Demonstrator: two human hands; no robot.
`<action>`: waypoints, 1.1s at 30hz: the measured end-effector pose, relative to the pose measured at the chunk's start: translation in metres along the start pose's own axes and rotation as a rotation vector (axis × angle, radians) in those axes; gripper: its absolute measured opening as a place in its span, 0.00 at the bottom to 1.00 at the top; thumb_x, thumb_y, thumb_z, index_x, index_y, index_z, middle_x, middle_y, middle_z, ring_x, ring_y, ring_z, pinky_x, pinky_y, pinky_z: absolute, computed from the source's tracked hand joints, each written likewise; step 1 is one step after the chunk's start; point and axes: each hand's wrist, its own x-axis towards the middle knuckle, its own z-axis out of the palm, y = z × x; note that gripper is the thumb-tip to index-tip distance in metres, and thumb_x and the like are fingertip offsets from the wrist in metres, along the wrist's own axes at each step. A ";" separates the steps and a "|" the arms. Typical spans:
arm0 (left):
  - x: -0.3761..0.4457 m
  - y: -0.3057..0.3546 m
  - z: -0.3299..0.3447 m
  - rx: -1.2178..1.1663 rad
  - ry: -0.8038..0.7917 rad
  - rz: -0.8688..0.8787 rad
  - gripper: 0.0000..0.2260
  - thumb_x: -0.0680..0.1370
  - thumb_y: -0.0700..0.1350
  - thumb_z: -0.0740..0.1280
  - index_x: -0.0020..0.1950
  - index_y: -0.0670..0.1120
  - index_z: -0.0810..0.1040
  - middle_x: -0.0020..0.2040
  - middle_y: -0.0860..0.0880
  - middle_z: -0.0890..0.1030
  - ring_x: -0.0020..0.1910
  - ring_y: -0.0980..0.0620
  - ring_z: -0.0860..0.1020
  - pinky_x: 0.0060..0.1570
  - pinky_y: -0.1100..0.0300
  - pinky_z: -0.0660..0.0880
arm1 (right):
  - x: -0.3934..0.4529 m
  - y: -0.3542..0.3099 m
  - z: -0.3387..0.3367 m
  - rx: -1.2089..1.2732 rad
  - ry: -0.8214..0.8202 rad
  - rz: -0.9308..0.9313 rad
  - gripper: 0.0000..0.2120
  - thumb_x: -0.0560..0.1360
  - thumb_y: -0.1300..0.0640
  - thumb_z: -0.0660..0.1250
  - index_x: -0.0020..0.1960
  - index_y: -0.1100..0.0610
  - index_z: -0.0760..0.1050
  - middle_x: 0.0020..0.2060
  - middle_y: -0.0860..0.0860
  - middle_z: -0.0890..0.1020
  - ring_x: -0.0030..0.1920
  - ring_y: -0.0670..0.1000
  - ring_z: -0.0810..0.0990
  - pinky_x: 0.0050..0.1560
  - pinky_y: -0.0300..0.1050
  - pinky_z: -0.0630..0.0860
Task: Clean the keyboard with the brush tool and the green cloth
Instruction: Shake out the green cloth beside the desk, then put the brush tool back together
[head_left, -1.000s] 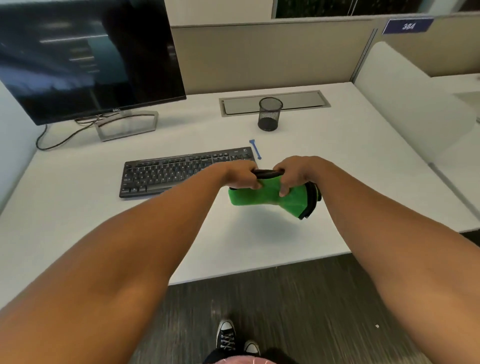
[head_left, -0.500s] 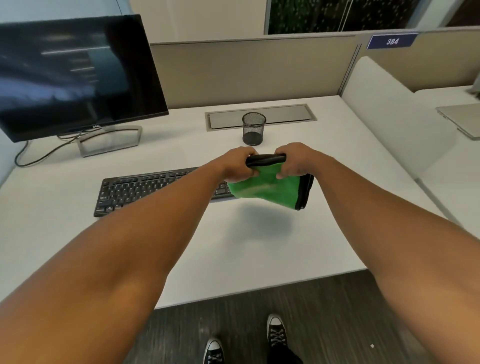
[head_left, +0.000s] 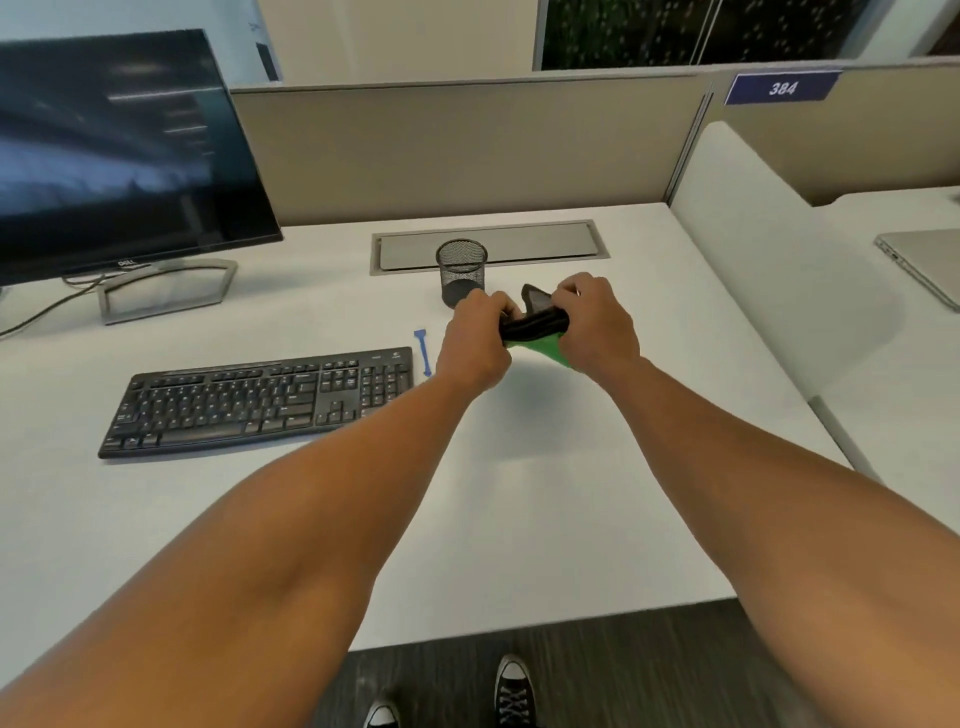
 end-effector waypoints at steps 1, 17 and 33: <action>-0.001 -0.001 0.008 0.015 0.007 0.016 0.18 0.71 0.28 0.66 0.54 0.47 0.78 0.53 0.47 0.72 0.53 0.47 0.71 0.51 0.54 0.72 | -0.002 0.008 0.008 0.013 -0.001 -0.002 0.17 0.70 0.65 0.70 0.58 0.57 0.77 0.62 0.52 0.72 0.63 0.54 0.69 0.52 0.49 0.77; -0.049 -0.036 0.083 -0.062 -0.535 -0.073 0.43 0.64 0.51 0.81 0.74 0.52 0.64 0.64 0.52 0.72 0.61 0.50 0.75 0.59 0.55 0.76 | -0.053 0.064 0.048 0.341 -0.318 -0.004 0.38 0.60 0.22 0.65 0.61 0.45 0.68 0.42 0.43 0.76 0.46 0.47 0.75 0.50 0.48 0.75; -0.039 -0.028 0.090 -0.146 -0.557 -0.046 0.09 0.75 0.55 0.74 0.49 0.52 0.85 0.44 0.55 0.83 0.43 0.57 0.80 0.48 0.56 0.78 | -0.040 0.064 0.061 -0.161 -0.769 -0.028 0.08 0.73 0.52 0.64 0.46 0.57 0.77 0.44 0.52 0.73 0.47 0.56 0.78 0.46 0.49 0.79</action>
